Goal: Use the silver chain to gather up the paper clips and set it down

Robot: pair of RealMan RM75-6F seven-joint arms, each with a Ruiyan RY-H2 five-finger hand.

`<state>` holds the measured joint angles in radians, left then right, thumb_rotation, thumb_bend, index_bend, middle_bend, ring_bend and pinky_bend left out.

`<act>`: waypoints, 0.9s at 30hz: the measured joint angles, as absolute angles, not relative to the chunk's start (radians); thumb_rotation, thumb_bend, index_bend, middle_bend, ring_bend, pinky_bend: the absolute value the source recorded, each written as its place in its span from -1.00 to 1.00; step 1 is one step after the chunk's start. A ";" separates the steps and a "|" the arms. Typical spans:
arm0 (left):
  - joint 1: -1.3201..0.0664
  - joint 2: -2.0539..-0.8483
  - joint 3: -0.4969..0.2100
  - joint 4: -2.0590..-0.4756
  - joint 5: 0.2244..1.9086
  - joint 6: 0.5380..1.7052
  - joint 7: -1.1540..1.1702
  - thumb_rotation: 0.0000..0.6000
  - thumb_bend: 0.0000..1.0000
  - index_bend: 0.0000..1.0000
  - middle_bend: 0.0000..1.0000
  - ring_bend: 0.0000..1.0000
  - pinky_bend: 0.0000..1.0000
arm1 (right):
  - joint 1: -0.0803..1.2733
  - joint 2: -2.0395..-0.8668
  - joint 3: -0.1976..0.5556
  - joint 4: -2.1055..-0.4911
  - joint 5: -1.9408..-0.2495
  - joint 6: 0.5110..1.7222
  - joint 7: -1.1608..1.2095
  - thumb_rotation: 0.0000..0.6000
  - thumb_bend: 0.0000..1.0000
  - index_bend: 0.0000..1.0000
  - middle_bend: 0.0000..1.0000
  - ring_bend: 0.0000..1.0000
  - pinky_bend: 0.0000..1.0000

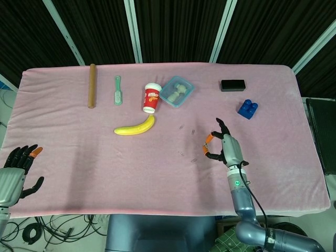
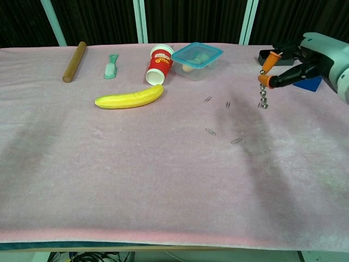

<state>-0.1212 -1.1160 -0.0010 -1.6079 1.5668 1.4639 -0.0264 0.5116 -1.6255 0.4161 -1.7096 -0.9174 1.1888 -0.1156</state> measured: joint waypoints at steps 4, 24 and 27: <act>-0.121 -1.116 -0.001 -1.609 1.566 1.463 -0.027 1.00 -0.29 -0.76 -0.89 -1.00 -1.00 | 0.540 -1.681 0.431 -1.635 -0.936 1.182 -0.074 1.00 -0.24 0.32 -1.00 -0.89 -0.58; -0.122 -1.117 -0.004 -1.613 1.558 1.459 -0.019 1.00 -0.29 -0.76 -0.89 -1.00 -1.00 | 0.559 -1.757 0.389 -1.479 -0.902 1.082 0.038 1.00 -0.24 0.34 -1.00 -0.89 -0.58; -0.123 -1.117 -0.005 -1.613 1.557 1.458 -0.019 1.00 -0.29 -0.76 -0.89 -1.00 -1.00 | 0.558 -1.765 0.381 -1.471 -0.903 1.079 0.044 1.00 -0.24 0.34 -1.00 -0.89 -0.58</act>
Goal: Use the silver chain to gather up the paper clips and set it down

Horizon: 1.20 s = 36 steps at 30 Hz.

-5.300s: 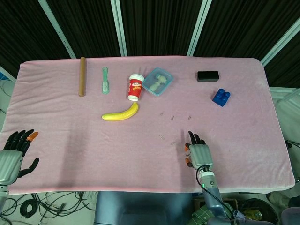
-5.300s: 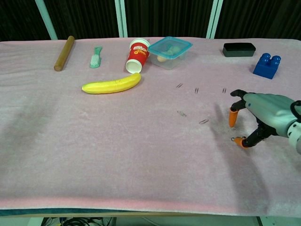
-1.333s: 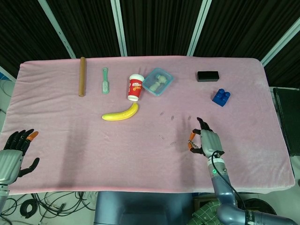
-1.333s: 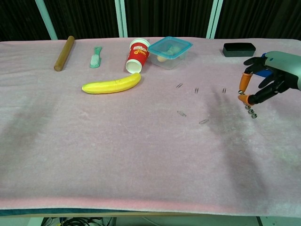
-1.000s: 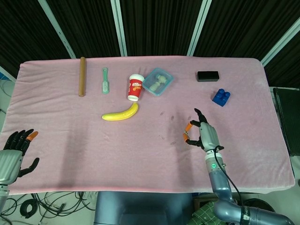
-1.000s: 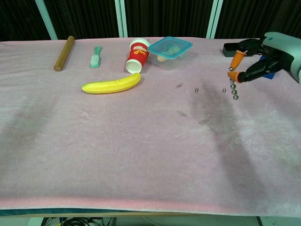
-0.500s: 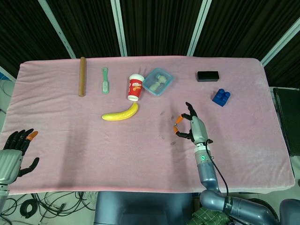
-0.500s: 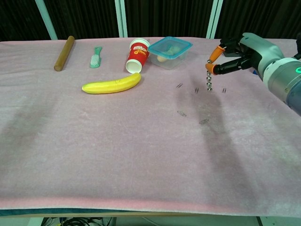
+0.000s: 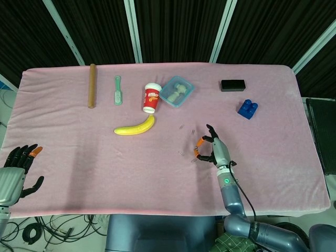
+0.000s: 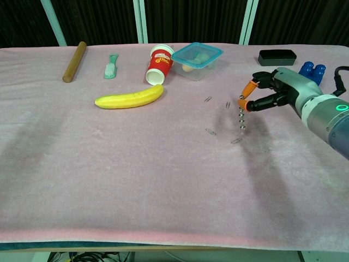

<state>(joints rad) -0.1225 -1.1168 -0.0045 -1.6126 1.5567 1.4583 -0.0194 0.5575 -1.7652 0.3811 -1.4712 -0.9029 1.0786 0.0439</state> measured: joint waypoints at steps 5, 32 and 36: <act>-0.122 -1.117 -0.005 -1.613 1.556 1.459 -0.020 1.00 -0.29 -0.76 -0.89 -1.00 -1.00 | 0.558 -1.783 0.377 -1.460 -0.906 1.075 0.054 1.00 -0.24 0.34 -1.00 -0.89 -0.58; -0.121 -1.117 -0.007 -1.615 1.551 1.459 -0.020 1.00 -0.29 -0.76 -0.90 -1.00 -1.00 | 0.557 -1.808 0.373 -1.440 -0.938 1.076 0.057 1.00 -0.24 0.35 -1.00 -0.89 -0.58; -0.121 -1.117 -0.007 -1.614 1.551 1.458 -0.021 1.00 -0.29 -0.76 -0.90 -1.00 -1.00 | 0.568 -1.792 0.391 -1.455 -0.946 1.078 0.045 1.00 -0.24 0.35 -1.00 -0.89 -0.58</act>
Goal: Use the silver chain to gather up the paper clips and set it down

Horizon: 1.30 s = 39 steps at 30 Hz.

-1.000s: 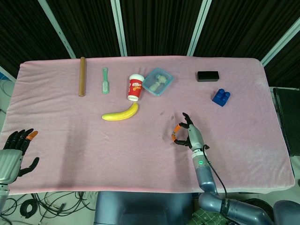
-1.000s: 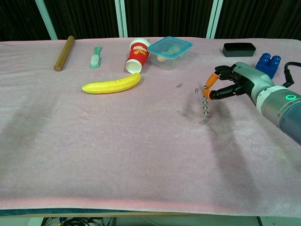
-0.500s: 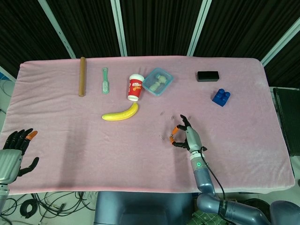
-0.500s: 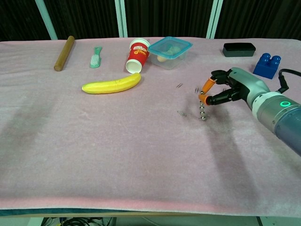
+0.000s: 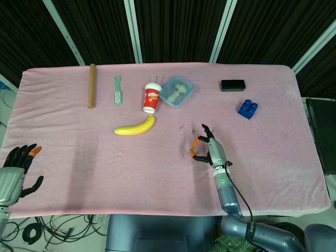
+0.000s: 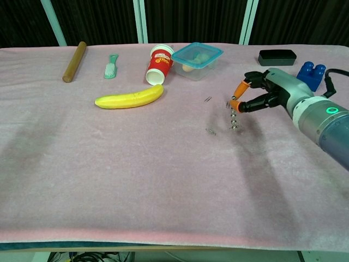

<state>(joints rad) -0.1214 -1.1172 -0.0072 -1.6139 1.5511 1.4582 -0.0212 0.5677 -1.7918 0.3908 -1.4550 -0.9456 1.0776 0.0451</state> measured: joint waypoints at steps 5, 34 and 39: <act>-0.122 -1.117 -0.008 -1.614 1.550 1.458 -0.021 1.00 -0.29 -0.76 -0.90 -1.00 -1.00 | 0.582 -1.777 0.417 -1.467 -0.933 1.067 0.037 1.00 -0.24 0.35 -1.00 -0.89 -0.58; -0.119 -1.114 -0.009 -1.608 1.543 1.458 -0.040 1.00 -0.29 -0.76 -0.90 -1.00 -1.00 | 0.679 -1.931 0.429 -1.308 -0.898 1.008 0.069 1.00 -0.24 0.35 -1.00 -0.89 -0.58; -0.118 -1.115 -0.010 -1.606 1.542 1.461 -0.034 1.00 -0.29 -0.76 -0.90 -1.00 -1.00 | 0.681 -1.938 0.428 -1.290 -0.906 1.002 0.080 1.00 -0.24 0.35 -1.00 -0.89 -0.58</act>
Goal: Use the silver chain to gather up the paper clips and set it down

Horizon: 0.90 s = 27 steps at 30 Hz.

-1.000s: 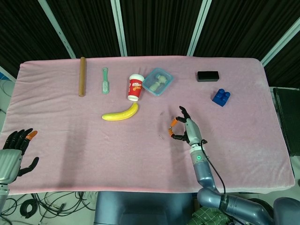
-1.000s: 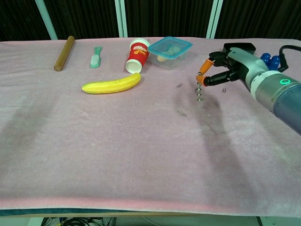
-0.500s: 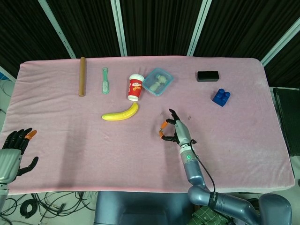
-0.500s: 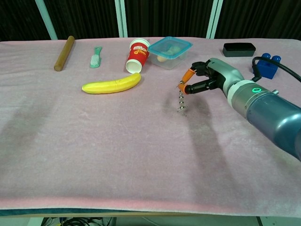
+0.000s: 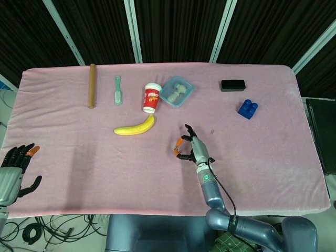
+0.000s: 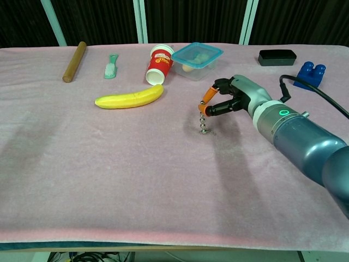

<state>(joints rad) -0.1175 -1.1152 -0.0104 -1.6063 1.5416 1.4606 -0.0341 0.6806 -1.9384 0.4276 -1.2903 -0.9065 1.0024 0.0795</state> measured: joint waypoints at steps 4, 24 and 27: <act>-0.118 -1.116 -0.012 -1.606 1.539 1.459 -0.035 1.00 -0.28 -0.76 -0.90 -1.00 -1.00 | 0.678 -1.937 0.421 -1.283 -0.917 1.000 0.083 1.00 -0.24 0.35 -1.00 -0.89 -0.58; -0.117 -1.116 -0.012 -1.606 1.540 1.460 -0.032 1.00 -0.29 -0.76 -0.90 -1.00 -1.00 | 0.653 -1.917 0.417 -1.270 -0.949 0.996 0.131 1.00 -0.24 0.35 -1.00 -0.89 -0.58; -0.116 -1.116 -0.011 -1.606 1.541 1.462 -0.032 1.00 -0.28 -0.76 -0.90 -1.00 -1.00 | 0.653 -1.911 0.425 -1.275 -0.952 0.996 0.138 1.00 -0.24 0.35 -1.00 -0.89 -0.58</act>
<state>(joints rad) -0.1162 -1.1160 -0.0115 -1.6058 1.5408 1.4616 -0.0318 0.6525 -1.9109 0.4247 -1.2748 -0.9517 0.9961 0.1376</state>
